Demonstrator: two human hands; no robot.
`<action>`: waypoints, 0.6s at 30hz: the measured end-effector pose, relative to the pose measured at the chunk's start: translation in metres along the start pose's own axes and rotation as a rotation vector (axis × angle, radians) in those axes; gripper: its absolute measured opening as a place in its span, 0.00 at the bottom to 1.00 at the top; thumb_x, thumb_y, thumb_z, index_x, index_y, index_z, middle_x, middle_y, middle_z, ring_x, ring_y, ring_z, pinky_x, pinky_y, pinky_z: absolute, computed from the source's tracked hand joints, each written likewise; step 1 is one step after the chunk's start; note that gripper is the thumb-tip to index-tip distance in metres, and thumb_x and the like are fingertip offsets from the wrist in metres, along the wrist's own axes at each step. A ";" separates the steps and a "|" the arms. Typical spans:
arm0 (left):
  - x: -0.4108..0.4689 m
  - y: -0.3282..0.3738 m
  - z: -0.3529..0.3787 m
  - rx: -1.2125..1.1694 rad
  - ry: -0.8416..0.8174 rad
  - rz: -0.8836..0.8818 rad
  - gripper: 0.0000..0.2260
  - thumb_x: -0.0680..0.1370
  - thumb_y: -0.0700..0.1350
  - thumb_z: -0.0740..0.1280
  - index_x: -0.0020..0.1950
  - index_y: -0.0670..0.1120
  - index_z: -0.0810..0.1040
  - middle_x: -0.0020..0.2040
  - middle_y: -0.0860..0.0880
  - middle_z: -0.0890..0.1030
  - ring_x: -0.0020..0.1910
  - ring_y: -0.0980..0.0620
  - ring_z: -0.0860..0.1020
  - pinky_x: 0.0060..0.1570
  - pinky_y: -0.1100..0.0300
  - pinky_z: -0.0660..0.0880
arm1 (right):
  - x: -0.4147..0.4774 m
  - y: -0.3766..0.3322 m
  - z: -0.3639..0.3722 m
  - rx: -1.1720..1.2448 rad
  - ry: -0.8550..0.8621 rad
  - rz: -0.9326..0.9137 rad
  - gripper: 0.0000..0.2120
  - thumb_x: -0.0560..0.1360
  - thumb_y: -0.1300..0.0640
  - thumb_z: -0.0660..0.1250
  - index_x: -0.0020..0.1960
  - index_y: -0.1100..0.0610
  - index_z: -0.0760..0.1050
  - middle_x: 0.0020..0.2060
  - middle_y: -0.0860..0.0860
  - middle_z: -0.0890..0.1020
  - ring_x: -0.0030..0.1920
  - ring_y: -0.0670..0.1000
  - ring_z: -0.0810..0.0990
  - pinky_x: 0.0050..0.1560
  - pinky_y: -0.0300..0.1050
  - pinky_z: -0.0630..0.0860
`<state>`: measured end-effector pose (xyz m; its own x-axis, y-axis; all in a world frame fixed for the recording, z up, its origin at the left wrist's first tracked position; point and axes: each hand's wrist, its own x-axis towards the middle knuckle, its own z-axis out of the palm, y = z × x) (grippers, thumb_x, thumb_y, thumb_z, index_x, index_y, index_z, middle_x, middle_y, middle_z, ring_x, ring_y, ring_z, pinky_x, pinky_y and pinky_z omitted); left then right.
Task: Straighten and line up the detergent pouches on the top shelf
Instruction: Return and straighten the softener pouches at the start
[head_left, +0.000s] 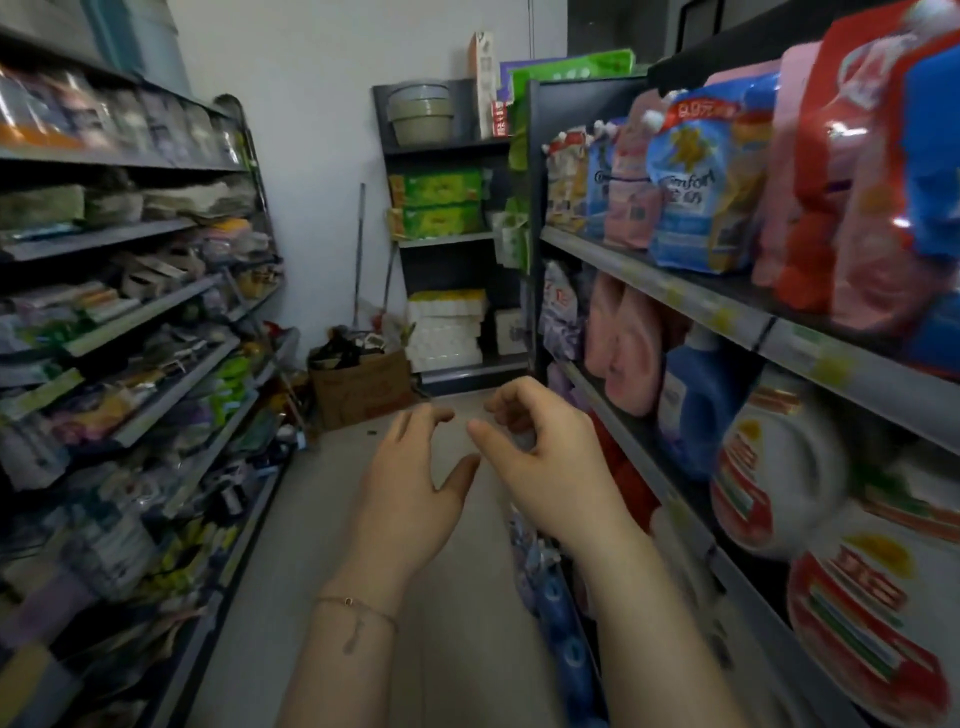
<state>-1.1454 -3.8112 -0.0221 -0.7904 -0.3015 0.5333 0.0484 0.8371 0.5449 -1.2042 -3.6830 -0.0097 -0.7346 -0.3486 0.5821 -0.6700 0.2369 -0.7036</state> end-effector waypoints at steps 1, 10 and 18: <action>0.021 -0.014 0.000 -0.004 0.001 0.002 0.15 0.76 0.47 0.69 0.61 0.50 0.71 0.57 0.54 0.71 0.56 0.55 0.72 0.50 0.62 0.68 | 0.020 0.005 0.012 -0.009 -0.001 0.003 0.08 0.74 0.50 0.69 0.49 0.52 0.74 0.44 0.47 0.77 0.46 0.44 0.75 0.47 0.45 0.76; 0.161 -0.114 0.049 0.110 -0.113 0.015 0.18 0.75 0.51 0.69 0.62 0.49 0.71 0.58 0.50 0.72 0.58 0.49 0.72 0.55 0.53 0.71 | 0.145 0.087 0.074 -0.282 0.042 0.061 0.08 0.74 0.49 0.67 0.47 0.51 0.70 0.41 0.46 0.73 0.46 0.51 0.75 0.47 0.52 0.74; 0.267 -0.172 0.104 0.371 -0.280 0.069 0.20 0.77 0.57 0.64 0.66 0.55 0.65 0.64 0.54 0.67 0.63 0.51 0.66 0.59 0.50 0.69 | 0.248 0.154 0.115 -0.547 -0.029 0.050 0.12 0.75 0.47 0.64 0.53 0.54 0.71 0.48 0.50 0.75 0.52 0.54 0.73 0.48 0.50 0.71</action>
<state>-1.4279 -3.9884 -0.0410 -0.9298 -0.1477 0.3372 -0.0750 0.9728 0.2193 -1.4771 -3.8375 -0.0205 -0.7688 -0.3481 0.5365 -0.5983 0.6877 -0.4112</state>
